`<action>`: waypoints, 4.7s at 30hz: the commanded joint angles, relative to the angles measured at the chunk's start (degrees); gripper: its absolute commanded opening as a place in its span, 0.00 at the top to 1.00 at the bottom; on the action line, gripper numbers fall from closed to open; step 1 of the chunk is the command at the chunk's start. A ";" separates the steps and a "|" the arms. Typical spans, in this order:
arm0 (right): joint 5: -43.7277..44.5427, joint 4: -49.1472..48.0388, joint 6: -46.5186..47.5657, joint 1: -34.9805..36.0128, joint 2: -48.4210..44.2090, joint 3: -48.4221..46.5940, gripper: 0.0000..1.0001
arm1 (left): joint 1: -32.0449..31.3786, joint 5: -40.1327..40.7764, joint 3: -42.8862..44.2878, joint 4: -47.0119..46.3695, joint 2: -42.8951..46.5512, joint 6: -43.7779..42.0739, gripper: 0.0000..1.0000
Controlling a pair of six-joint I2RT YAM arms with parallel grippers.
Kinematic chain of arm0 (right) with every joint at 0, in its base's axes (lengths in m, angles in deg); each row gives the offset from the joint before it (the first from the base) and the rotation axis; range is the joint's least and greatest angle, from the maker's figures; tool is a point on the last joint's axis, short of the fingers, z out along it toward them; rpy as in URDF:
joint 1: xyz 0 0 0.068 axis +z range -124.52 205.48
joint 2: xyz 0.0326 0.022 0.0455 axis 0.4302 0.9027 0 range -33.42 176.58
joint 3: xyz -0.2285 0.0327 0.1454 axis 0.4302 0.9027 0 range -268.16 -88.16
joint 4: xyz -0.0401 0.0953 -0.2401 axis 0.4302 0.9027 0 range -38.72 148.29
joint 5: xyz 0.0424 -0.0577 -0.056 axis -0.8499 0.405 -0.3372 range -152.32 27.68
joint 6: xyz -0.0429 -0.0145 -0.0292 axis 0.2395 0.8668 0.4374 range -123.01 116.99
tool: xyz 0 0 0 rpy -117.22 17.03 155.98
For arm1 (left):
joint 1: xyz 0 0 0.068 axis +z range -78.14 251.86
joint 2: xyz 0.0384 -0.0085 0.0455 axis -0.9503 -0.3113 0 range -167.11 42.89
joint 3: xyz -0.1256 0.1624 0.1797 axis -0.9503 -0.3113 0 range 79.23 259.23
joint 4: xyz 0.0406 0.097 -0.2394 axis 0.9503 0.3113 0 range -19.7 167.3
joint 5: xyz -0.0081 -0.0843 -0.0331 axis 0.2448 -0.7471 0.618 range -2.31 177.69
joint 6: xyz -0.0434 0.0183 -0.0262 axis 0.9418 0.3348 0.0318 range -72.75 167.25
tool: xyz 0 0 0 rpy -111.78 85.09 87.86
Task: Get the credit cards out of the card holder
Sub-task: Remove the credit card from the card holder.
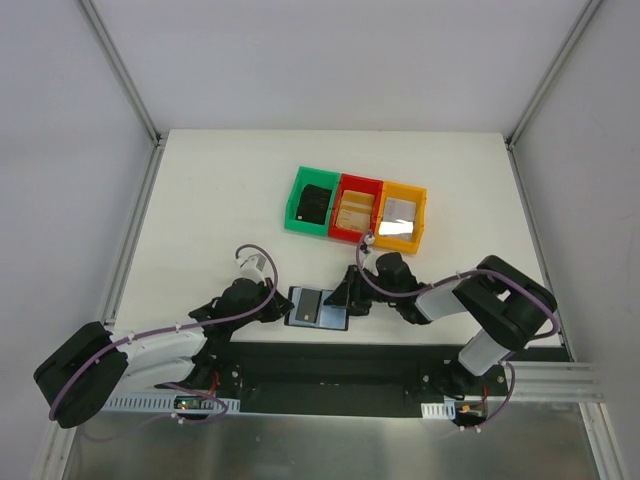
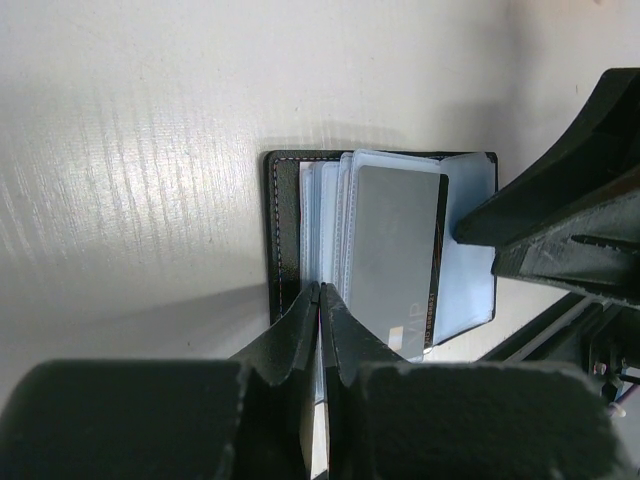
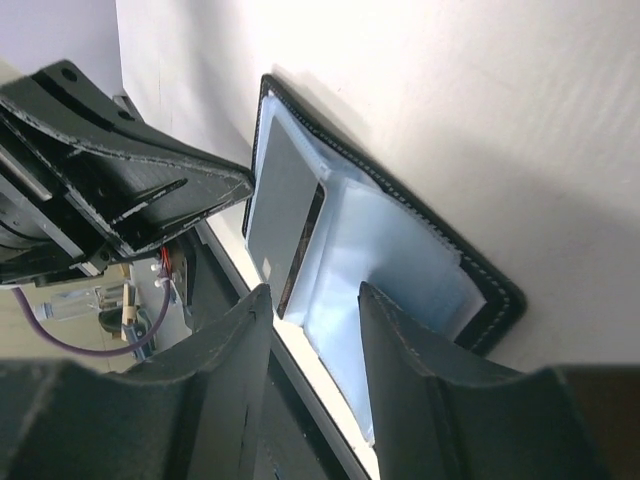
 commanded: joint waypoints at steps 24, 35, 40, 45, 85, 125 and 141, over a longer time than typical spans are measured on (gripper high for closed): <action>6.52 33.47 15.91 -4.29 -22.16 -7.56 0.48 | -0.29 4.64 2.37 11.75 16.32 -0.69 0.79; 10.40 19.11 8.28 5.21 -14.80 -7.49 0.44 | 0.41 -4.42 1.76 -4.24 0.34 0.19 1.00; 5.92 12.25 4.93 5.30 -7.86 -8.37 0.46 | 0.76 -5.30 0.61 -6.62 -2.39 0.54 1.00; 5.91 4.93 0.97 5.39 -4.16 -6.87 0.47 | 0.67 -4.33 -0.97 -6.98 -2.22 0.98 1.00; 5.39 -4.56 -4.48 7.06 3.93 -5.64 0.51 | 0.58 -4.68 -3.43 -9.61 -5.56 2.82 1.00; 5.04 -2.72 -4.57 6.01 7.89 -7.84 0.83 | 0.67 1.28 -0.53 8.74 12.89 -0.25 0.90; 3.37 0.09 -2.90 4.78 7.27 -9.33 0.76 | 0.85 3.23 -0.79 9.55 6.57 0.54 1.00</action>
